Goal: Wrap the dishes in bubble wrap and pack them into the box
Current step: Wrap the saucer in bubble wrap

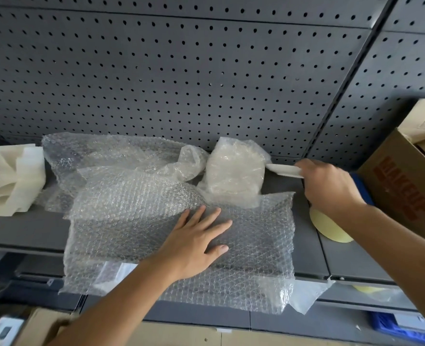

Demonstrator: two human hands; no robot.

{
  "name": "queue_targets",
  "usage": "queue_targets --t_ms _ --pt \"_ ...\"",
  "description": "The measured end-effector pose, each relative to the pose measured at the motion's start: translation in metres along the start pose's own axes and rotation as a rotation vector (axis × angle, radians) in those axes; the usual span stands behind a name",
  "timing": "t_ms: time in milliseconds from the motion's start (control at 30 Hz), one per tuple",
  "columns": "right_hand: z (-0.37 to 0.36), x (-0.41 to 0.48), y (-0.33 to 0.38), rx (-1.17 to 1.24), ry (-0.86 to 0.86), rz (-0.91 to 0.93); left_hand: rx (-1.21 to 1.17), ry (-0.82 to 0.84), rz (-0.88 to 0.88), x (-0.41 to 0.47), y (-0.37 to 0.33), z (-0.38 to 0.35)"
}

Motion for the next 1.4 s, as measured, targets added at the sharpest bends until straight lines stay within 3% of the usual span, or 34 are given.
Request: queue_targets --t_ms 233,333,567,767,1100,1400 --pt "0.060 -0.048 0.015 0.191 -0.439 0.090 -0.028 -0.007 -0.005 0.004 0.000 -0.002" --pt "0.073 -0.072 0.037 0.229 -0.530 0.199 -0.089 -0.006 0.013 0.006 0.000 -0.001" --pt "0.001 -0.113 0.098 0.233 -0.462 0.486 -0.398 -0.116 0.069 0.012 0.008 0.002" --pt "-0.054 -0.119 0.108 0.241 -0.404 0.589 -0.701 -0.015 0.126 0.011 0.023 0.009" --pt "-0.076 -0.120 0.116 0.269 -0.236 0.580 -0.680 -0.099 0.152 0.005 0.026 0.010" --pt "-0.068 -0.128 0.099 0.226 -0.323 0.504 -0.536 -0.121 0.152 -0.007 0.039 0.009"
Point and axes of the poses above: each hand's wrist, its own x-axis towards the middle knuckle, its own z-axis out of the back of the hand, y = z × x, the point moved 2 cm from there along x, towards the middle knuckle, and after that the axes turned 13 degrees about z, right-handed, at the moved point
